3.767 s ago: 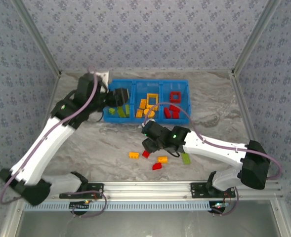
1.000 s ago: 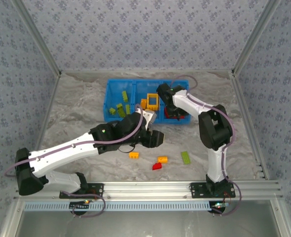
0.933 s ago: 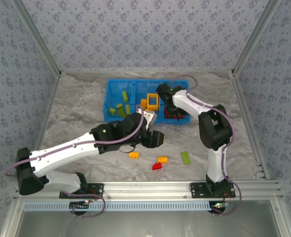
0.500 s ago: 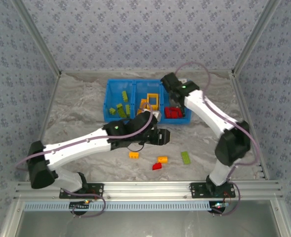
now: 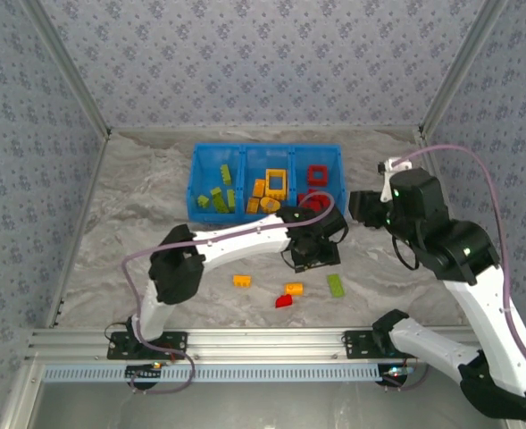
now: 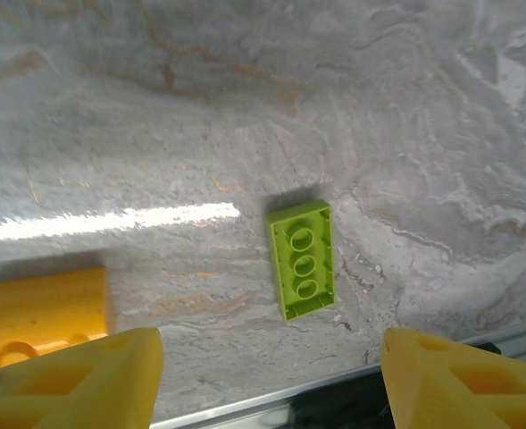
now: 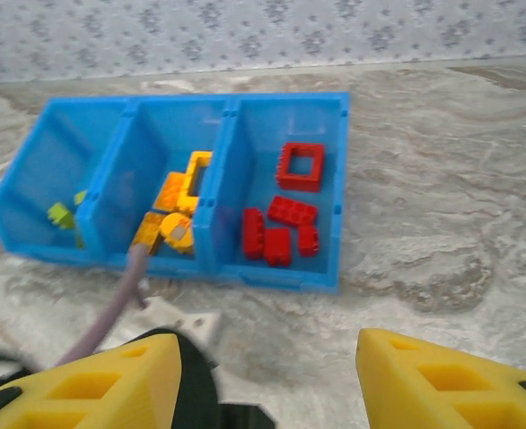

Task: Sort the legos into containers by color

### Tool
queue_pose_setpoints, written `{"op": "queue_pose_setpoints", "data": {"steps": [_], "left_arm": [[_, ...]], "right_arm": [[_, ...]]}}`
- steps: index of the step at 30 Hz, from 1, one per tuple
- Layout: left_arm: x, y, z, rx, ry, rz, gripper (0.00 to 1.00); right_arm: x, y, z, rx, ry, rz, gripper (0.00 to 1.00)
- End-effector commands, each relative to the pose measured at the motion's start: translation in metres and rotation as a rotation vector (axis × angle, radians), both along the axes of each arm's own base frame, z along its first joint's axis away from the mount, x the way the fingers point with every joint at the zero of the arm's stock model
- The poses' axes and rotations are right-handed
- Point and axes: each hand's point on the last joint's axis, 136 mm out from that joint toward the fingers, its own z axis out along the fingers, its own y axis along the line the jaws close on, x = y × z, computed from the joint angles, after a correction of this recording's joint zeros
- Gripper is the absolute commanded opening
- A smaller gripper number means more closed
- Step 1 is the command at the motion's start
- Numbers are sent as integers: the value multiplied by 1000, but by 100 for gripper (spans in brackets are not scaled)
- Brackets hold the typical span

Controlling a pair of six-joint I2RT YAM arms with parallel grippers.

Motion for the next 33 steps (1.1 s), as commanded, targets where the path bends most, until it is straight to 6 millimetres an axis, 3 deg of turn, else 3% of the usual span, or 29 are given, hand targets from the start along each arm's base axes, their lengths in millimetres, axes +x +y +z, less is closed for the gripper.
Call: {"op": "queue_pose_setpoints", "data": {"steps": [1, 9, 13, 25, 33], "left_arm": [[-15, -6, 1, 40, 108, 83, 65], [-30, -35, -17, 73, 196, 149, 60], [-42, -44, -27, 91, 232, 154, 60], [-50, -40, -57, 174, 288, 212, 57], [-45, -39, -74, 215, 299, 230, 52]], "right_arm": [[-15, 22, -20, 14, 64, 152, 57], [-42, 32, -20, 102, 42, 259, 57], [-56, 23, -16, 136, 24, 246, 59], [-78, 10, 19, 210, -80, 246, 61], [-76, 13, 12, 222, -57, 240, 60]]}}
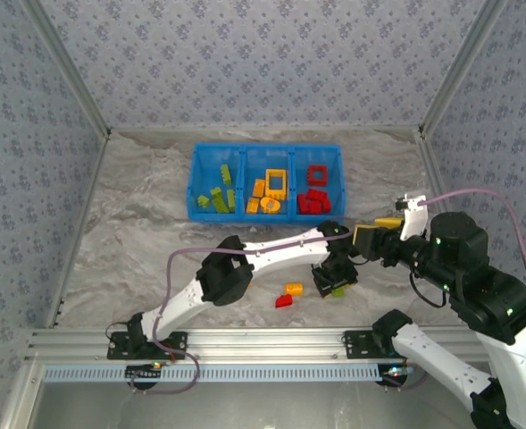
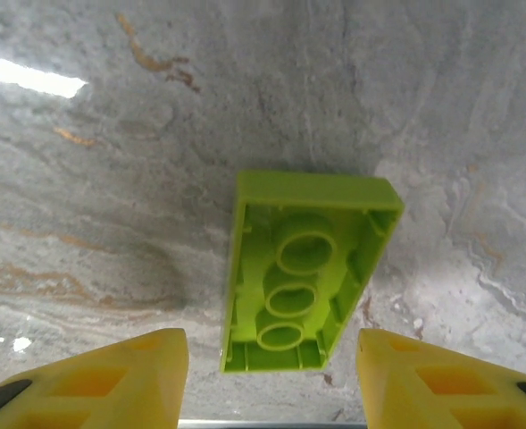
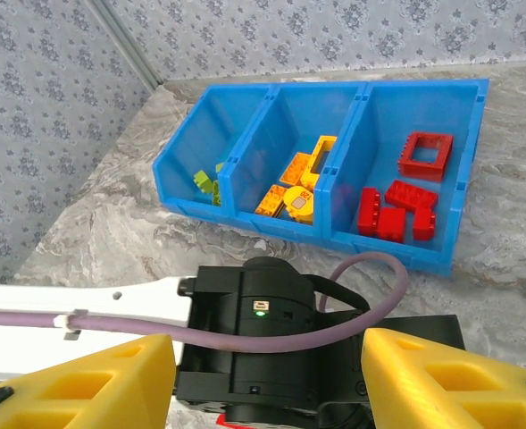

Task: Sort the legos into containers by color

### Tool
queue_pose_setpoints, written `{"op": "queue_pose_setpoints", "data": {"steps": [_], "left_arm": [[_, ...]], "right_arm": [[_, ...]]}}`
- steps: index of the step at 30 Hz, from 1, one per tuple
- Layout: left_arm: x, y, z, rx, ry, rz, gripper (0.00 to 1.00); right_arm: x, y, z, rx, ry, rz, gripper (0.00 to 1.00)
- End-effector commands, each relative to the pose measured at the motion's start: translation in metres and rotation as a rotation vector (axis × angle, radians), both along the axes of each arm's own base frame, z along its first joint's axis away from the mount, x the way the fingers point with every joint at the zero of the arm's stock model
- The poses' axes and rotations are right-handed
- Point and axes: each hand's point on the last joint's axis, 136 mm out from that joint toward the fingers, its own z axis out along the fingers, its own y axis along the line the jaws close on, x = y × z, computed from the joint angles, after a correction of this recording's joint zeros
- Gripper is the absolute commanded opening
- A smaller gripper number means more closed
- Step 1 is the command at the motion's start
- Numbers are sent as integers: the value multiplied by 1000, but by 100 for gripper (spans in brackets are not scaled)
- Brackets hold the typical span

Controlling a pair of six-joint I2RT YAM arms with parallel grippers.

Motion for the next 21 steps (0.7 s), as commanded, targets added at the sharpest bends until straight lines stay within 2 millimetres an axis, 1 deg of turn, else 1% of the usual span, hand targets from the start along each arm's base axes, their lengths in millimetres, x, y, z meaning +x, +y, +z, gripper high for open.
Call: {"op": "queue_pose_setpoints", "data": {"steps": [1, 8, 10, 15, 21], "left_arm": [[1, 7, -5, 52, 21, 26, 51], [7, 17, -8, 100, -2, 35, 45], [8, 17, -10, 101, -3, 34, 44], [19, 17, -17, 103, -36, 13, 42], [28, 17, -14, 96, -91, -11, 40]], "right_arm": [[-4, 2, -1, 20, 12, 11, 60], [-4, 2, -5, 19, 20, 11, 60], [-3, 4, -5, 22, 21, 15, 59], [-3, 5, -6, 20, 25, 20, 59], [-3, 4, -10, 12, 31, 17, 59]]}}
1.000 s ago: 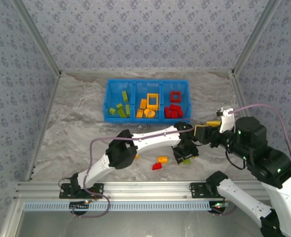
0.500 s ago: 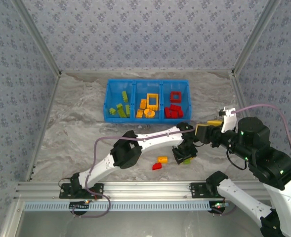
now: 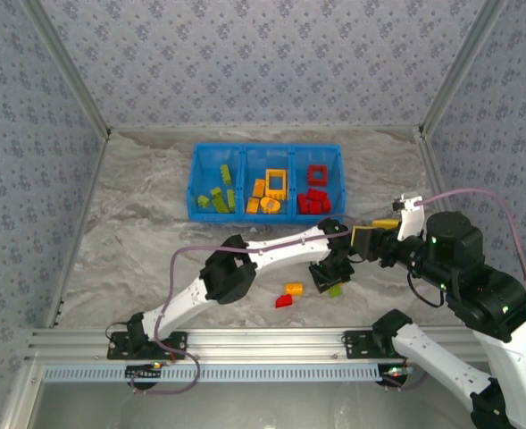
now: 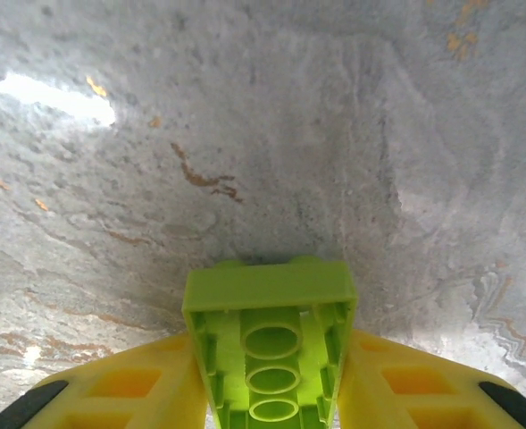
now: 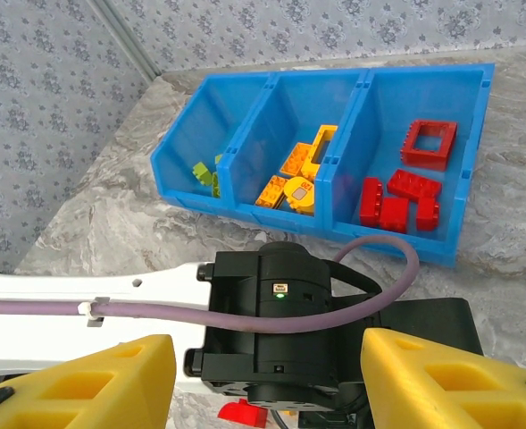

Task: Sort the legos into containers by color

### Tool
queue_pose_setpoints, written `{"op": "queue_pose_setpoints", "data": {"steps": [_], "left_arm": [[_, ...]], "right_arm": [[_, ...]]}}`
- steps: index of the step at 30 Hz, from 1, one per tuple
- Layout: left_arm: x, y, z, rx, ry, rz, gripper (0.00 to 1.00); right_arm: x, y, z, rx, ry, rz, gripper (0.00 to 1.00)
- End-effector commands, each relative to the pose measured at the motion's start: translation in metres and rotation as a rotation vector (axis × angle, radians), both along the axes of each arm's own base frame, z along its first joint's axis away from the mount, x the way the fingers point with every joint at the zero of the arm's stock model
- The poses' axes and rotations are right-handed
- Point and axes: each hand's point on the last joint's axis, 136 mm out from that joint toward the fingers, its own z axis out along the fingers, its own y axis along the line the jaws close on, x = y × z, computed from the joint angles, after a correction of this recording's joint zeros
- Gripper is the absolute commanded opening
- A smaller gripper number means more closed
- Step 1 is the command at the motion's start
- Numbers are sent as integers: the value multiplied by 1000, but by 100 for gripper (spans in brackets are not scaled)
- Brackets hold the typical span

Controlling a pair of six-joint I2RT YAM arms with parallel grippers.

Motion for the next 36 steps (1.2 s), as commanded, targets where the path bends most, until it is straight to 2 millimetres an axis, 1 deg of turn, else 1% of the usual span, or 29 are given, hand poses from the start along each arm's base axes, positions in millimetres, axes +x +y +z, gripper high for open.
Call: {"op": "queue_pose_setpoints", "data": {"steps": [1, 7, 9, 10, 11, 12, 15, 17, 21, 23, 25, 27, 30, 31, 32, 33, 35, 36], "left_arm": [[12, 6, -3, 34, -58, -21, 40], [9, 10, -10, 51, -50, -27, 40], [7, 11, -12, 52, -46, -28, 31], [7, 11, -12, 46, -48, -26, 25], [9, 11, -10, 38, -56, -24, 22], [12, 11, -6, 31, -70, -22, 21], [25, 11, 19, -3, -145, -30, 20], [36, 13, 46, -33, -212, -34, 20], [56, 29, 91, -79, -308, -11, 20], [67, 46, 116, -93, -359, 8, 20], [77, 65, 136, -105, -401, 33, 20], [90, 90, 156, -109, -453, 62, 20], [109, 140, 176, -85, -501, 115, 20], [116, 160, 182, -74, -513, 144, 20], [123, 182, 186, -64, -529, 174, 20], [129, 198, 188, -58, -541, 196, 20], [144, 240, 190, -39, -567, 242, 20], [150, 256, 192, -28, -576, 251, 20]], "right_arm": [[-3, 2, -2, 15, 8, 13, 59], [-1, 4, -5, 18, 11, 15, 59], [-1, 4, -4, 18, 9, 15, 59], [-1, 4, -5, 18, 10, 12, 59], [-1, 4, -5, 19, 11, 15, 59], [-1, 4, -5, 18, 12, 15, 59], [-2, 5, -2, 23, 6, 19, 59], [-3, 7, 3, 33, -6, 36, 59], [-7, 18, 21, 73, -50, 107, 59], [-10, 30, 32, 99, -74, 173, 59], [-11, 43, 41, 122, -94, 247, 60], [-9, 55, 41, 122, -93, 303, 61], [4, 79, 26, 67, -66, 372, 60], [8, 91, 20, 41, -81, 396, 61], [11, 106, 14, 15, -98, 422, 62], [12, 122, 9, -6, -111, 452, 62], [15, 159, -7, -63, -104, 522, 62], [16, 171, -12, -79, -102, 539, 62]]}}
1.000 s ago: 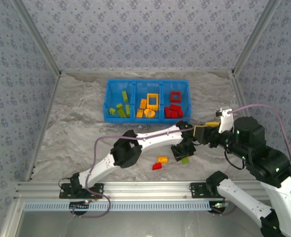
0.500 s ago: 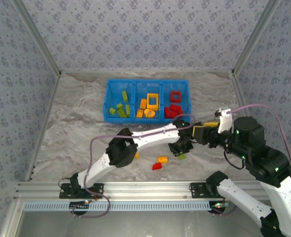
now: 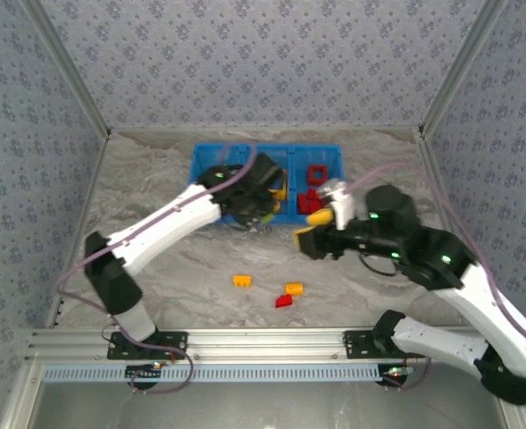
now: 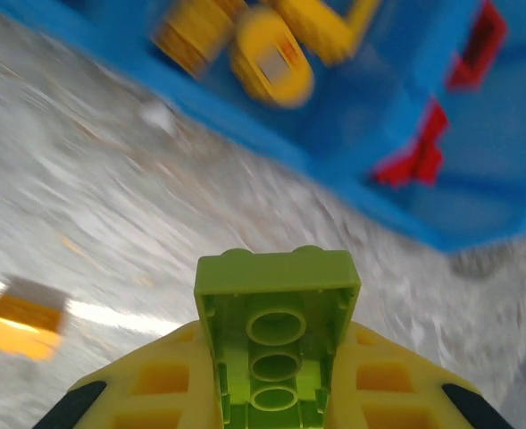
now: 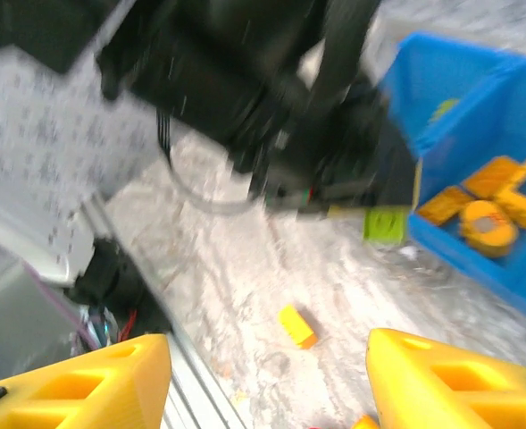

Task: Sort the legos into containers by color

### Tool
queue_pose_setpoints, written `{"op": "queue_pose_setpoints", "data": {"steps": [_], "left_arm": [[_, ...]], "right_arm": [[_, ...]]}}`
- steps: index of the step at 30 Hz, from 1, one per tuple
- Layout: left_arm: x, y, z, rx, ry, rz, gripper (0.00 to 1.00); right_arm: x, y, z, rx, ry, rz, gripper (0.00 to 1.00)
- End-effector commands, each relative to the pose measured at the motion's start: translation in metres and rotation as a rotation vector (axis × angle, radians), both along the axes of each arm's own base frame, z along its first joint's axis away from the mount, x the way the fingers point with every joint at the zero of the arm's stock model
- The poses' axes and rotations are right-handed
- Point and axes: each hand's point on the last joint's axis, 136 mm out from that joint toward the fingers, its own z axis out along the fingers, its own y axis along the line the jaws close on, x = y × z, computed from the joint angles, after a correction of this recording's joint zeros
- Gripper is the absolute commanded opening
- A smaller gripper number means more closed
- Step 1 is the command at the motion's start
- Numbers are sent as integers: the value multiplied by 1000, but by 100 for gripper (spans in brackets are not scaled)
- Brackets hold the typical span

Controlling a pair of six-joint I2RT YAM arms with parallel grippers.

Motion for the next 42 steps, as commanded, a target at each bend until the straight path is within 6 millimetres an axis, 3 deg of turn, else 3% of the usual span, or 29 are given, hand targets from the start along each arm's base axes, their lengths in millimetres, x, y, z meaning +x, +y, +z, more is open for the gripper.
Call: {"op": "queue_pose_setpoints", "data": {"steps": [1, 4, 9, 13, 20, 28, 34, 42], "left_arm": [[24, 59, -2, 101, -51, 17, 20], [52, 102, 1, 194, -86, -6, 20], [100, 140, -19, 310, -88, -51, 20], [141, 144, -38, 351, -111, -94, 21], [196, 137, -57, 398, -145, -97, 20], [225, 141, -91, 491, -123, -57, 20], [238, 138, -106, 516, -163, -33, 21], [234, 130, -132, 579, -115, -67, 21]], "right_arm": [[16, 50, -6, -27, -105, 50, 62], [32, 84, -13, 9, -145, 45, 62], [74, 116, -26, -7, -274, -79, 64], [101, 129, -40, -35, -342, -192, 65], [105, 134, -62, -25, -321, -231, 65], [97, 124, -73, -7, -256, -254, 65], [89, 109, -78, 3, -224, -268, 66], [79, 90, -90, -7, -188, -289, 66]]}}
